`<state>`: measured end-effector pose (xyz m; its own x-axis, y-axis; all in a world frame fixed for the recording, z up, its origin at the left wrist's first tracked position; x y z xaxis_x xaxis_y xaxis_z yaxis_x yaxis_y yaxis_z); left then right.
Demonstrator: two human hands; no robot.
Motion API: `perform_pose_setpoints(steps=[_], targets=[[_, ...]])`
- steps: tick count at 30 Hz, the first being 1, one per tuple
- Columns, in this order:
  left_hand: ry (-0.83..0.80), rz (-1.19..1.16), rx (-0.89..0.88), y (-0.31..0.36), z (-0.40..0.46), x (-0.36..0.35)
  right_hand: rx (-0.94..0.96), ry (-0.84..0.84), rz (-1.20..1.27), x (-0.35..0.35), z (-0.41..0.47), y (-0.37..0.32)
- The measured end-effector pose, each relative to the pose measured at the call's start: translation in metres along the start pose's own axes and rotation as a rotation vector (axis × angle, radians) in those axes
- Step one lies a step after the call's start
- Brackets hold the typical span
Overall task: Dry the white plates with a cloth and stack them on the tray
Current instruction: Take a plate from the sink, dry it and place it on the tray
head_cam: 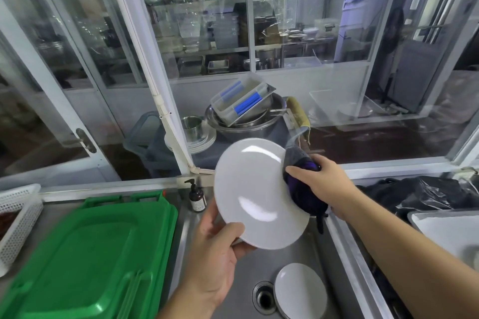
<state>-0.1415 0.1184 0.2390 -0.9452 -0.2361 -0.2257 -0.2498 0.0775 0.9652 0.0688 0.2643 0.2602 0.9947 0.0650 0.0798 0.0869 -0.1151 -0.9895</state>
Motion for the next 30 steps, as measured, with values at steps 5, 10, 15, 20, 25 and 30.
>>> perform_pose_setpoints(steps=[5,10,15,20,25,30], targets=[[-0.010,0.063,0.030,-0.001,0.003,-0.001,-0.107,0.053,0.375,0.002,-0.013,0.027],[-0.078,0.291,0.164,0.008,0.017,0.006,-0.074,0.066,0.249,0.011,-0.014,0.031],[-0.136,0.578,0.209,0.036,0.044,0.015,0.112,-0.064,-0.058,0.007,-0.015,-0.001],[-0.180,0.747,0.149,0.043,0.047,0.011,0.222,-0.082,-0.109,0.006,-0.019,-0.020],[0.043,0.627,0.023,0.041,0.044,0.010,0.213,0.069,0.053,0.011,-0.017,-0.009],[0.328,0.373,-0.022,0.032,0.037,0.004,0.001,0.226,0.406,-0.006,-0.026,0.028]])
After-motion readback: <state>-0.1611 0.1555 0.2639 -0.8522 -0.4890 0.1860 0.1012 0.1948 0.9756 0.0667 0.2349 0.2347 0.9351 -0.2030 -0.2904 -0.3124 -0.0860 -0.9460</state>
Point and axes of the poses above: each hand's wrist, its own z-axis towards the middle knuckle, its own x-axis out of the back of the hand, y = z × x, the point moved 6 cm from there along z, towards the middle knuckle, and after that the axes turned 15 degrees about z, right-handed, at the moved point
